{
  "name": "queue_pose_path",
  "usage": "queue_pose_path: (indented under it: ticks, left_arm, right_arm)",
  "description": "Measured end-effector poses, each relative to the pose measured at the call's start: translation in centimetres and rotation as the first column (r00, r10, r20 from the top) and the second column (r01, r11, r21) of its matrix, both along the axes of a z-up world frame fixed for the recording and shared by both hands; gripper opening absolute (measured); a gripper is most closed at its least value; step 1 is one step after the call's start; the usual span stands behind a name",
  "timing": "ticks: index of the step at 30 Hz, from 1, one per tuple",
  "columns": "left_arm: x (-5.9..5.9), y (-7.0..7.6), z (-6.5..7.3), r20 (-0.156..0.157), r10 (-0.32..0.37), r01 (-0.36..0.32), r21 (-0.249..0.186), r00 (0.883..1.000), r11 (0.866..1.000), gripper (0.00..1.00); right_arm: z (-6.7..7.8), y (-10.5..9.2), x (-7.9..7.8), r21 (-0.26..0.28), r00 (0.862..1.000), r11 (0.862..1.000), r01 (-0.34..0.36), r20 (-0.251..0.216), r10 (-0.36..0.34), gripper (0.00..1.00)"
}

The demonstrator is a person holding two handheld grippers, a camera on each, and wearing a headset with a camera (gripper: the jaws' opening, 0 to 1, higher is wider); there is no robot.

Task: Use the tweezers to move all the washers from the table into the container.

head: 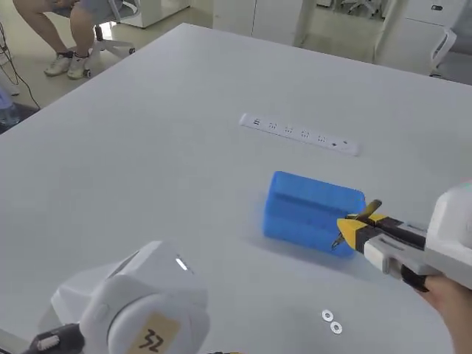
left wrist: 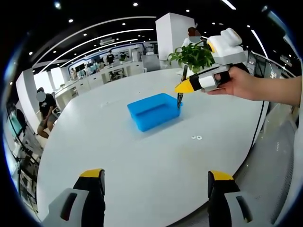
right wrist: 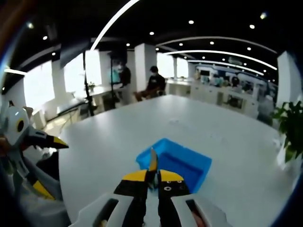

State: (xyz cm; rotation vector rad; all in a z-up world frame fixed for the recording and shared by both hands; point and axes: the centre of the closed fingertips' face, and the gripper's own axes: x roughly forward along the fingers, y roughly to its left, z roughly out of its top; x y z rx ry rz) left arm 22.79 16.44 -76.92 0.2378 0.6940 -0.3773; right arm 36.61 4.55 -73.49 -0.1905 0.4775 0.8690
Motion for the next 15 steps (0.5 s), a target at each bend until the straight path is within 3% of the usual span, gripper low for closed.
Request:
queue_pose_path:
  ticks: [15]
  left_arm:
    - [-0.3, -0.1, -0.3, -0.009, 0.006, -0.006, -0.006, 1.000, 1.000, 0.92]
  right_arm:
    - [-3.1, -1.3, -3.4, -0.023, 0.996, 1.000, 0.019, -0.092, -0.021, 0.04]
